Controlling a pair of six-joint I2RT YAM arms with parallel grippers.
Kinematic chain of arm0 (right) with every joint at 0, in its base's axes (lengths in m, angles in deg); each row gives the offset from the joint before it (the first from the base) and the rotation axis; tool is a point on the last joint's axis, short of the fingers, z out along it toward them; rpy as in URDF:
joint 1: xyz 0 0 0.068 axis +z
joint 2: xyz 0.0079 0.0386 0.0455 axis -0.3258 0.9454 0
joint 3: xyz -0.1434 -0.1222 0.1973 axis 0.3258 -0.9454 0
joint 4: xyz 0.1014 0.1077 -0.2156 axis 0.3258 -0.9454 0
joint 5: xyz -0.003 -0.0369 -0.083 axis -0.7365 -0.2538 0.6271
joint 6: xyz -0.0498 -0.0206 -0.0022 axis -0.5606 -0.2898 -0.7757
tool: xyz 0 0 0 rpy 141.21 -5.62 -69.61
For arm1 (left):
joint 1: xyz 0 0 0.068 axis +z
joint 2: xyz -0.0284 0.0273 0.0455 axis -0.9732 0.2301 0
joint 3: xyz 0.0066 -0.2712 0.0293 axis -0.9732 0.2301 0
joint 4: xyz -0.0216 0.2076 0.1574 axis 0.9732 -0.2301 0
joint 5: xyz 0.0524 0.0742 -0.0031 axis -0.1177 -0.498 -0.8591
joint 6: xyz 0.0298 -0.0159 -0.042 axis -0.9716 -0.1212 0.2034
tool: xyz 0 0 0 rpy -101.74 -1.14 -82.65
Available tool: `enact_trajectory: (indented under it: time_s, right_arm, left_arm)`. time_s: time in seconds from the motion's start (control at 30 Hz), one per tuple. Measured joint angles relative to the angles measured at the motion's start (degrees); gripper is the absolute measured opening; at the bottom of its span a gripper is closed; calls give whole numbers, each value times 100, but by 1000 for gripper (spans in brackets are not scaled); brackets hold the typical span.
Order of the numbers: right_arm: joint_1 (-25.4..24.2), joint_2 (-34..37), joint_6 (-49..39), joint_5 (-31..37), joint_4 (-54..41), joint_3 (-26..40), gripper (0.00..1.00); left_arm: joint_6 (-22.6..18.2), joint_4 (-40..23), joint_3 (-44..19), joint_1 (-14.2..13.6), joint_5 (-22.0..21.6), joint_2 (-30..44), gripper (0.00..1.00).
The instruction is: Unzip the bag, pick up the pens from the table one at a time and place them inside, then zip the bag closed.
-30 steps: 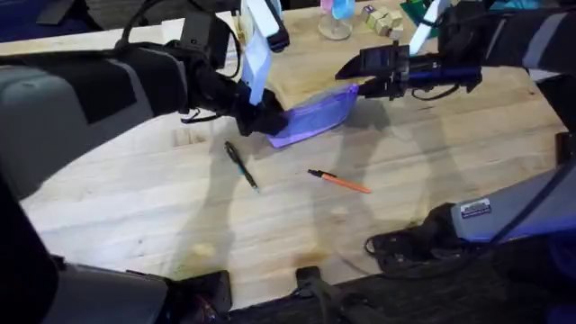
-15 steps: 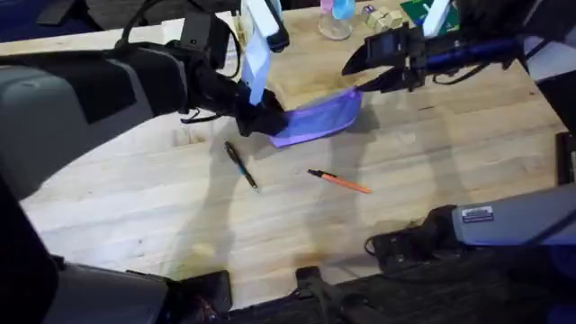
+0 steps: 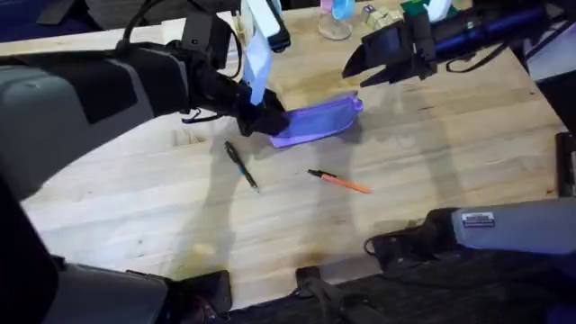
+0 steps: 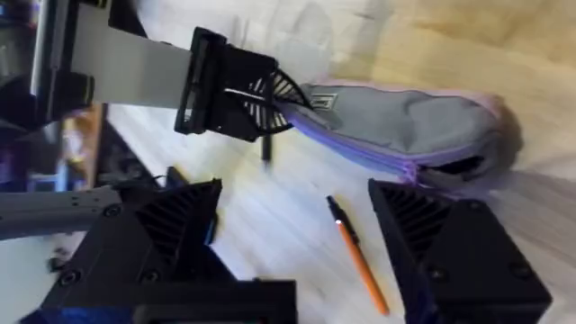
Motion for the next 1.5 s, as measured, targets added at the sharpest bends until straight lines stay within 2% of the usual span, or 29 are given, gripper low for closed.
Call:
enact_trajectory:
  time_s: [0.17, 0.2, 0.3, 0.6, 0.8, 1.2, 1.5]
  right_arm:
    - [0, -520, -74, 481, -5, 139, 996]
    - [0, -990, -100, 911, -33, 155, 997]
    - [0, -1431, -126, 1352, -52, 158, 997]
    - [121, -2305, -156, 2503, -462, 164, 997]
    - [465, -2383, -157, 2929, -475, 91, 997]
    - [581, -2378, 366, 3160, 769, -1348, 997]
    - [631, -2215, 900, 3162, 1336, -1817, 998]
  left_arm:
    - [0, 0, 0, 0, 0, 0, 42]
    - [0, 0, 0, 0, 0, 0, 42]
    - [0, 0, 0, 0, 0, 0, 42]
    - [-1, 0, 0, 0, 0, 0, 42]
    - [-1, 2, 0, 0, 0, 0, 42]
    - [-2, 4, 0, 0, 0, 0, 42]
    - [0, 64, 0, 0, -2, 0, 42]
